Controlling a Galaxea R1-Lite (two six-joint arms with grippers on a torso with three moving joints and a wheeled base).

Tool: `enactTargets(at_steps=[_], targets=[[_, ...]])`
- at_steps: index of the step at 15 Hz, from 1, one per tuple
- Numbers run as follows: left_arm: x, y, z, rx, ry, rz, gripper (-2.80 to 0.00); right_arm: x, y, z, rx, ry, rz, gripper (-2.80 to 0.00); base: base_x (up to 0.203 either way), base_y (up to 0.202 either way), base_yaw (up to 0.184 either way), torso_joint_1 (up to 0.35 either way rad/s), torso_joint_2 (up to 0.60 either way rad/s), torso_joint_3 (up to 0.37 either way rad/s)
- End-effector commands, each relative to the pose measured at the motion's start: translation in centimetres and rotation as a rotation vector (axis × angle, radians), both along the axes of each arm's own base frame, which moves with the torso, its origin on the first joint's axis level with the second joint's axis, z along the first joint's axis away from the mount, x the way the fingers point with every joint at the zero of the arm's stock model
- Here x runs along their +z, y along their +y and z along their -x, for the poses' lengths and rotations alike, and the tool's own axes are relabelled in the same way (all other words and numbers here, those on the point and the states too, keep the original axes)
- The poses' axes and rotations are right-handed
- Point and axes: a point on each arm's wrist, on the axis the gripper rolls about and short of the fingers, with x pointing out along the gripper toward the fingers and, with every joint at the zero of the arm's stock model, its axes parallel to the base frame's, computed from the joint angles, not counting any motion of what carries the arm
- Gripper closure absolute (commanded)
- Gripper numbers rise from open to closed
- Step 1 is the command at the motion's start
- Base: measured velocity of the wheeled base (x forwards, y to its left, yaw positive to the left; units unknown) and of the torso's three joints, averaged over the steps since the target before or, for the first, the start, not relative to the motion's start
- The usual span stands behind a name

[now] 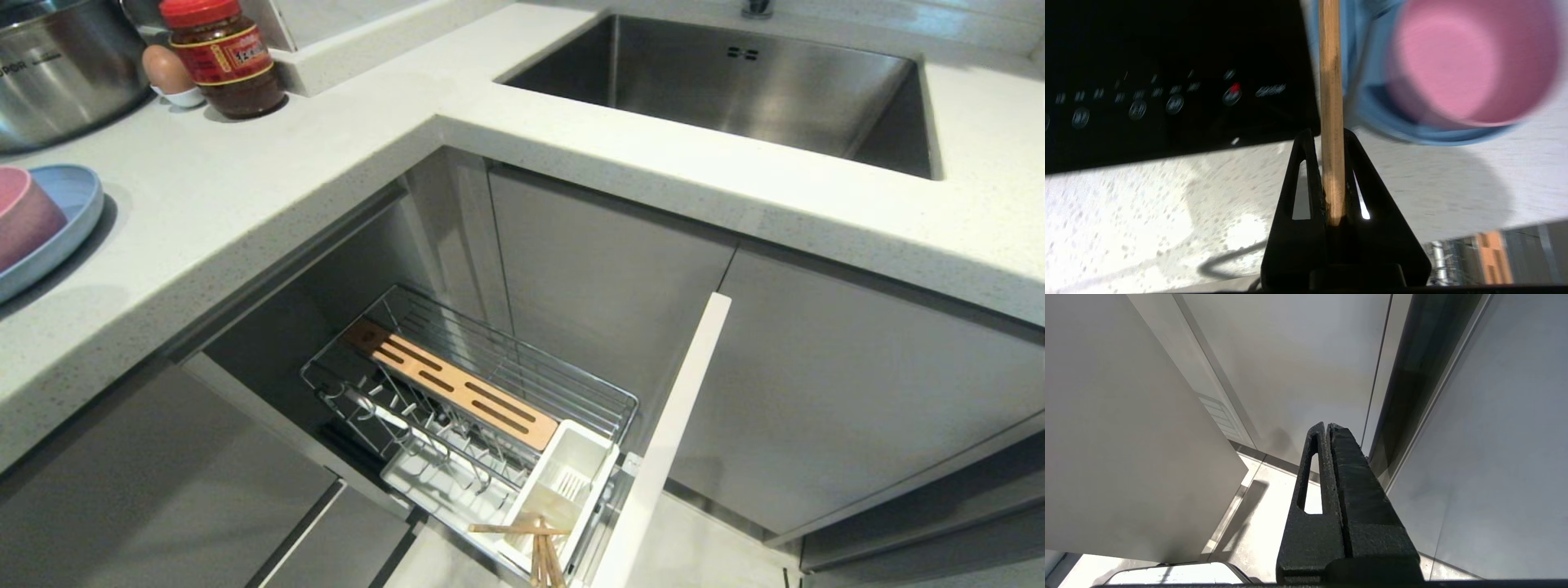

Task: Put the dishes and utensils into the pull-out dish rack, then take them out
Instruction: Take the chopsticks out of the cupboard

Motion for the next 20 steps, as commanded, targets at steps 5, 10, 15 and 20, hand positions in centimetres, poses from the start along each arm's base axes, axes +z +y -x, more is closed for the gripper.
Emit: enactTargets(at_steps=[5, 10, 15, 20], targets=[[-3.7, 1.5, -2.9, 0.012, 0.147, 0.143, 0.00, 0.0, 0.0, 0.0, 0.000, -0.005, -0.001, 0.00, 0.000, 0.000, 0.000, 0.000, 0.00, 0.000], [-3.5, 1.7, -3.9, -0.049, 0.112, 0.172, 0.00, 0.0, 0.0, 0.0, 0.000, -0.005, -0.001, 0.00, 0.000, 0.000, 0.000, 0.000, 0.00, 0.000], [-3.4, 2.0, -4.9, -0.065, 0.098, 0.162, 0.00, 0.0, 0.0, 0.0, 0.000, -0.005, -0.001, 0.00, 0.000, 0.000, 0.000, 0.000, 0.00, 0.000], [-3.6, 2.3, -6.0, -0.090, 0.114, 0.183, 0.00, 0.0, 0.0, 0.0, 0.000, -0.005, -0.001, 0.00, 0.000, 0.000, 0.000, 0.000, 0.00, 0.000]])
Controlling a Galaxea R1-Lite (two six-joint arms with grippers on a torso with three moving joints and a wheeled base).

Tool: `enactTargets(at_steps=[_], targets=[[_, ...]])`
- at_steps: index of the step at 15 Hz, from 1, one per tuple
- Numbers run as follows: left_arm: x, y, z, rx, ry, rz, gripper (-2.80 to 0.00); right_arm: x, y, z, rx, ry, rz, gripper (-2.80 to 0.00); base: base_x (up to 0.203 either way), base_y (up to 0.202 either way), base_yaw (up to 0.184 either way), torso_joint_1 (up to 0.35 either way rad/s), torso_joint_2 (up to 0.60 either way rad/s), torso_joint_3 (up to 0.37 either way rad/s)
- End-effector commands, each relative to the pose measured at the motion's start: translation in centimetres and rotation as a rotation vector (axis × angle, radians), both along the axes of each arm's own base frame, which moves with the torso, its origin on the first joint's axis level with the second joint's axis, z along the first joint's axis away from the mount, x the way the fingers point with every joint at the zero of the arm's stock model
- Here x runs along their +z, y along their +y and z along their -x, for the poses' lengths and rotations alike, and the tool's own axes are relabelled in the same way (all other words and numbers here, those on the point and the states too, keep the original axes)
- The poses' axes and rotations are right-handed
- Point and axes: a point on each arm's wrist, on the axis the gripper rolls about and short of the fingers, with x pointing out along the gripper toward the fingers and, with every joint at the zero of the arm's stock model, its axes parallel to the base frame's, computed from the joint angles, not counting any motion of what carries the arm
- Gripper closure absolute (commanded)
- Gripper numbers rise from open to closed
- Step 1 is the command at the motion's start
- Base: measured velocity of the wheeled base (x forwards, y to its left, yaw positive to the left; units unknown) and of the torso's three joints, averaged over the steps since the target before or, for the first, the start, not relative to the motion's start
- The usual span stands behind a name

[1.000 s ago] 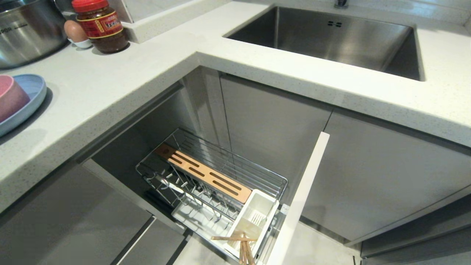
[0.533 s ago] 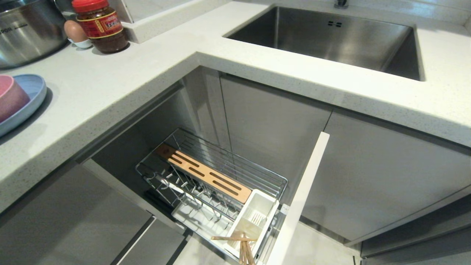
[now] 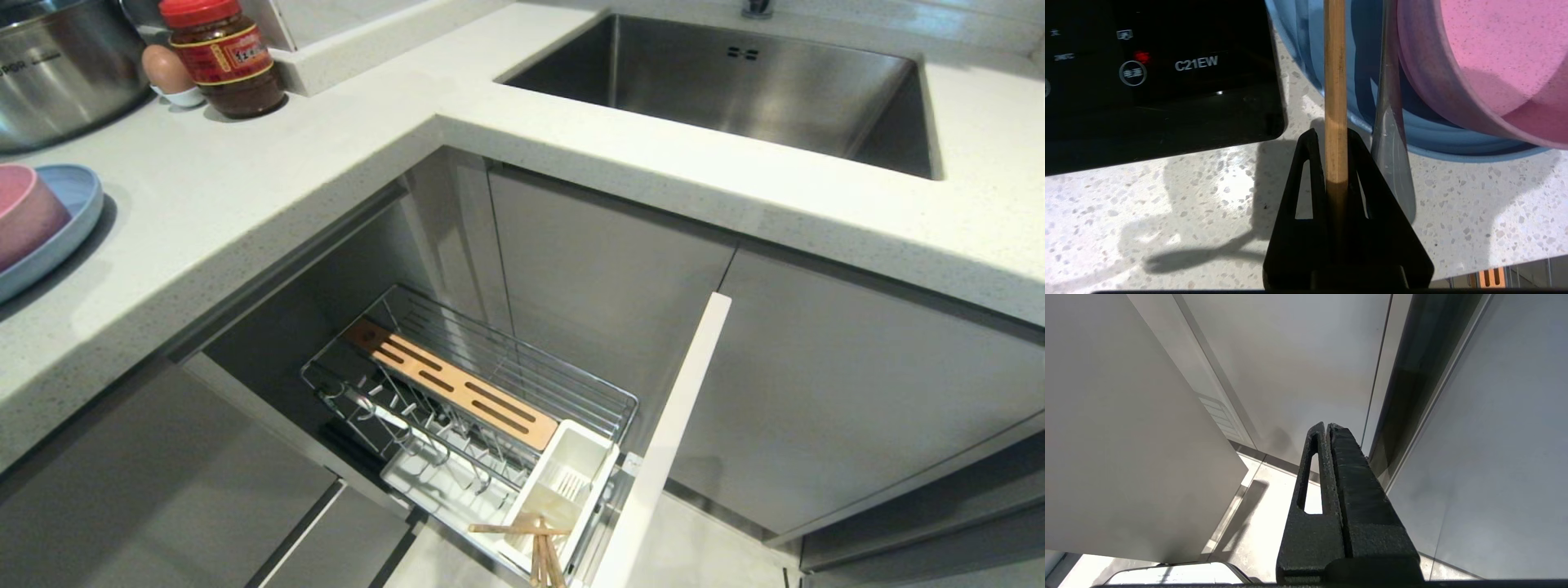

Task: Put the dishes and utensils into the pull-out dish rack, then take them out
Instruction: Take the chopsticks out of the cupboard

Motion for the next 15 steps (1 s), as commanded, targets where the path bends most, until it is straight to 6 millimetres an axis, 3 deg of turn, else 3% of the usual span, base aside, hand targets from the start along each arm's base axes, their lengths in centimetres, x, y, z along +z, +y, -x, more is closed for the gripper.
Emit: enactTargets(at_steps=[1, 10, 11, 15], targets=[[-0.26, 0.27, -0.64, 0.000, 0.019, 0.013, 0.00, -0.01, 0.00, 0.03, 0.000, -0.005, 0.000, 0.00, 0.000, 0.000, 0.000, 0.000, 0.00, 0.000], [-0.50, 0.49, -1.11, 0.001, 0.028, 0.017, 0.00, -0.01, 0.00, 0.03, 0.000, -0.005, 0.000, 0.00, 0.000, 0.000, 0.000, 0.000, 0.00, 0.000], [-0.47, 0.50, -1.10, 0.001, 0.027, 0.016, -2.80, -0.01, 0.00, 0.03, 0.000, -0.005, 0.000, 0.00, 0.000, 0.000, 0.000, 0.000, 0.00, 0.000], [-0.41, 0.49, -1.03, 0.003, 0.024, 0.015, -2.80, -0.01, 0.00, 0.03, 0.000, -0.005, 0.000, 0.00, 0.000, 0.000, 0.000, 0.000, 0.00, 0.000]])
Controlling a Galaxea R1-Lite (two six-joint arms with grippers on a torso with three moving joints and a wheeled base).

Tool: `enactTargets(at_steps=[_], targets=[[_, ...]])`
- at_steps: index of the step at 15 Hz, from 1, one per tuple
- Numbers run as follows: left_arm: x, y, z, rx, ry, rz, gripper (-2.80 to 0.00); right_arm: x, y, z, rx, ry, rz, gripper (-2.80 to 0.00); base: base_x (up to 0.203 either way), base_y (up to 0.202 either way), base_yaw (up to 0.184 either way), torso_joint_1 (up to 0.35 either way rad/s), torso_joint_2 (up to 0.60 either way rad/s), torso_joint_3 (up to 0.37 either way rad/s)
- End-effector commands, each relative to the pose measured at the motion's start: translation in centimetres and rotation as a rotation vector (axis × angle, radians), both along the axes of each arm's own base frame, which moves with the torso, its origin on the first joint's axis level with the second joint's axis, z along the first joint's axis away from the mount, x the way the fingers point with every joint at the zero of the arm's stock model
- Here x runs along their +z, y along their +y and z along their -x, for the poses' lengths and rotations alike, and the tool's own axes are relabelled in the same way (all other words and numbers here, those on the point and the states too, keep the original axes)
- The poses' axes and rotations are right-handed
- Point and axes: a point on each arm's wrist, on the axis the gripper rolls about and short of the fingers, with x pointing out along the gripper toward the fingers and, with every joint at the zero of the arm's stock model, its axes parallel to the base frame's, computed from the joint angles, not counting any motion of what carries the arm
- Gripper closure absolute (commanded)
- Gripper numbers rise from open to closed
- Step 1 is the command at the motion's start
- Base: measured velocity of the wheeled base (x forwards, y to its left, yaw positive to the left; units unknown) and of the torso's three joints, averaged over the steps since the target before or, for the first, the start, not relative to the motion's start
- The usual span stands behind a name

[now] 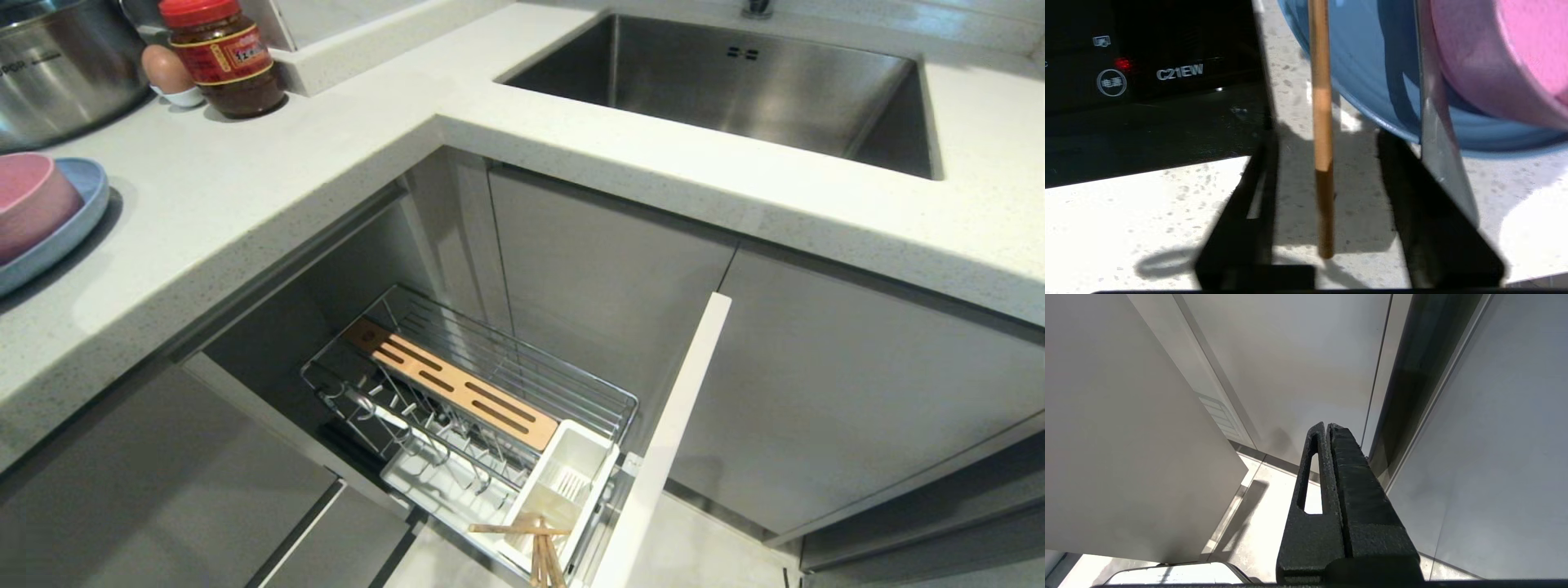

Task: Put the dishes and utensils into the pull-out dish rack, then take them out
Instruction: Take the chopsticks out of the cupboard

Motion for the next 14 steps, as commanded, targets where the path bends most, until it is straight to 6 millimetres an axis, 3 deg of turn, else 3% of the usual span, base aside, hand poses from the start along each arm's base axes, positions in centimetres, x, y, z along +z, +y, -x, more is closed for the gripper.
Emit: enactTargets(at_steps=[1, 7, 14], targets=[[0.0, 0.0, 0.1, 0.005, 0.004, 0.002, -2.80, 0.0, 0.0, 0.0, 0.000, -0.005, 0.000, 0.00, 0.000, 0.000, 0.000, 0.000, 0.00, 0.000], [0.6, -0.7, 1.5, 0.004, -0.039, -0.021, -2.80, 0.0, 0.0, 0.0, 0.000, -0.005, 0.000, 0.00, 0.000, 0.000, 0.000, 0.000, 0.00, 0.000], [2.2, -2.2, 5.0, 0.005, -0.150, -0.078, -2.80, 0.0, 0.0, 0.0, 0.000, -0.005, 0.000, 0.00, 0.000, 0.000, 0.000, 0.000, 0.00, 0.000]])
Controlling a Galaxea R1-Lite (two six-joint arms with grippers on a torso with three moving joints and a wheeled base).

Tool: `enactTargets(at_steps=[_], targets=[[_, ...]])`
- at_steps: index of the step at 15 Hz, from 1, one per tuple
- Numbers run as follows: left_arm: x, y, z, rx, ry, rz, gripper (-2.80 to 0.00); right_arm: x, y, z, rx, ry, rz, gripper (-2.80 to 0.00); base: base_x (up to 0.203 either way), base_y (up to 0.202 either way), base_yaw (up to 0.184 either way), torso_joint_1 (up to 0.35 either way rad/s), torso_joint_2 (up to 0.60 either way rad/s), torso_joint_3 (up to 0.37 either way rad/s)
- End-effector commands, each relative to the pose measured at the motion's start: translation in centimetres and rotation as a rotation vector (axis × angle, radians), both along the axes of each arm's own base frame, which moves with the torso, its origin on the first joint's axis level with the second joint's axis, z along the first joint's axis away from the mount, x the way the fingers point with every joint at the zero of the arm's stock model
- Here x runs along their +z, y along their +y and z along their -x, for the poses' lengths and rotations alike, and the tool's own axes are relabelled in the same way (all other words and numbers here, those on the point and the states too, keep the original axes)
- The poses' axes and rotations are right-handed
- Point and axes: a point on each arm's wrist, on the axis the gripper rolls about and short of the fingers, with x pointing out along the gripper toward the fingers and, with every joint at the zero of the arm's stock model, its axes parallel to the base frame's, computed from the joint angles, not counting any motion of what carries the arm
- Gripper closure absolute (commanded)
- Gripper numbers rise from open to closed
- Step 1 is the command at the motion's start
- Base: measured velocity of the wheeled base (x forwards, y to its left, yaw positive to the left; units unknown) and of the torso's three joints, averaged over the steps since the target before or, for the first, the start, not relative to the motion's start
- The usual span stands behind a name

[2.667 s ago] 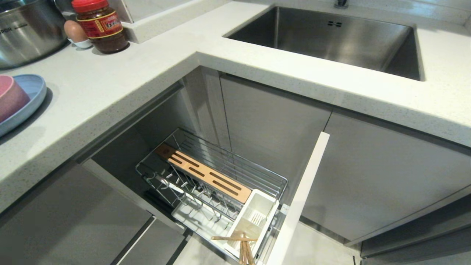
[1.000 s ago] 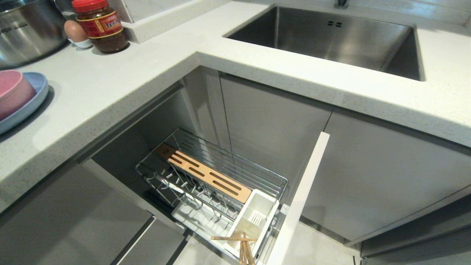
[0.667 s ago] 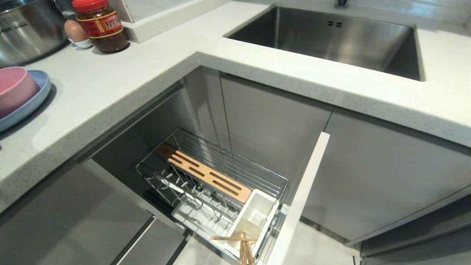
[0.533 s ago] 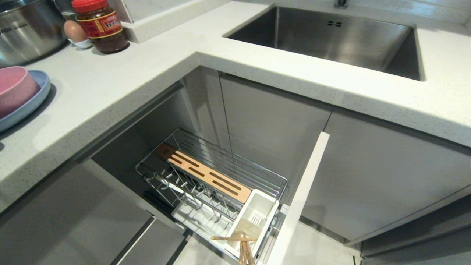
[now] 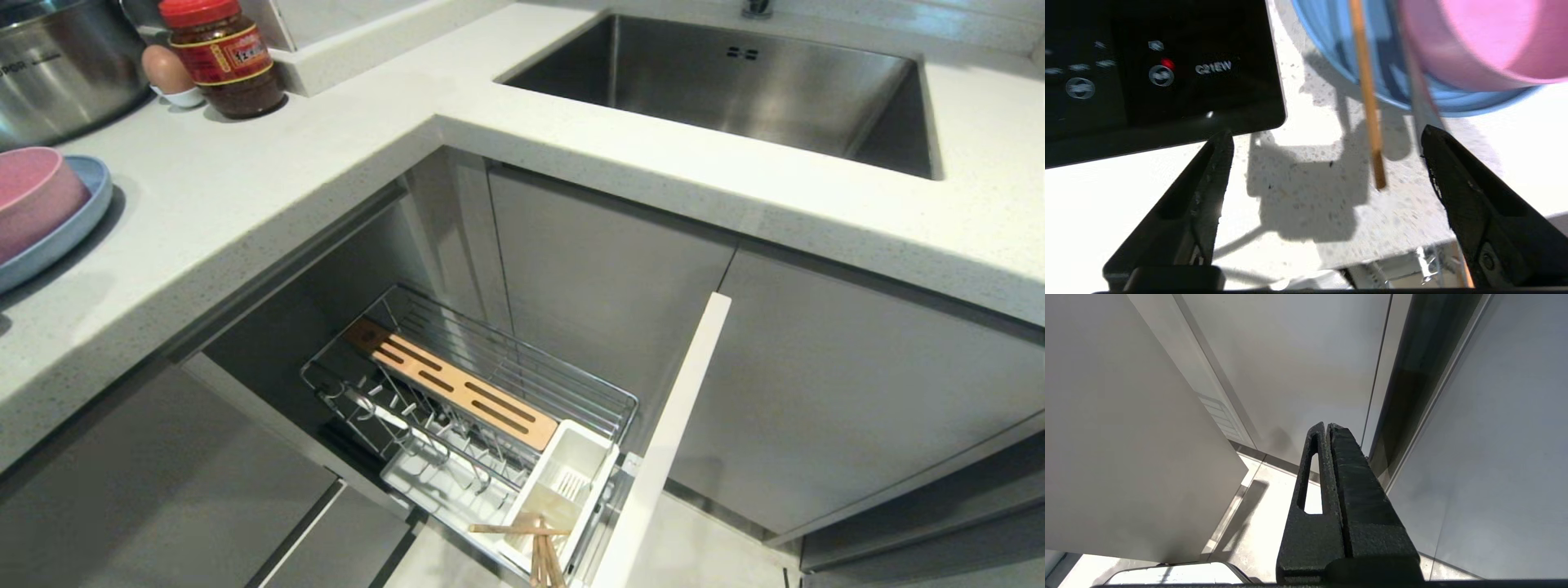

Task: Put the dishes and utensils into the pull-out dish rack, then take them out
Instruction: Take the chopsticks out of the cupboard

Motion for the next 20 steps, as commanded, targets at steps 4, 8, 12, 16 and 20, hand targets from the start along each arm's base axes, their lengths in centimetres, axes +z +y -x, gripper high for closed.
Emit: enactTargets(at_steps=[4, 8, 12, 16, 20], targets=[[4.1, -2.2, 4.6, -0.052, -0.291, -0.142, 0.00, 0.0, 0.0, 0.0, 0.000, -0.005, 0.000, 0.00, 0.000, 0.000, 0.000, 0.000, 0.00, 0.000], [7.6, -3.2, 6.2, -0.208, -0.555, -0.287, 0.00, 0.0, 0.0, 0.0, 0.000, -0.005, 0.000, 0.00, 0.000, 0.000, 0.000, 0.000, 0.00, 0.000], [9.5, -4.1, 5.0, -0.456, -0.762, -0.226, 0.00, 0.0, 0.0, 0.0, 0.000, -0.005, 0.000, 0.00, 0.000, 0.000, 0.000, 0.000, 0.00, 0.000], [7.5, -7.6, -2.1, -0.701, -0.579, -0.099, 0.00, 0.0, 0.0, 0.0, 0.000, -0.005, 0.000, 0.00, 0.000, 0.000, 0.000, 0.000, 0.00, 0.000], [2.8, -13.5, -6.6, -0.945, -0.210, -0.047, 0.00, 0.0, 0.0, 0.0, 0.000, -0.005, 0.000, 0.00, 0.000, 0.000, 0.000, 0.000, 0.00, 0.000]])
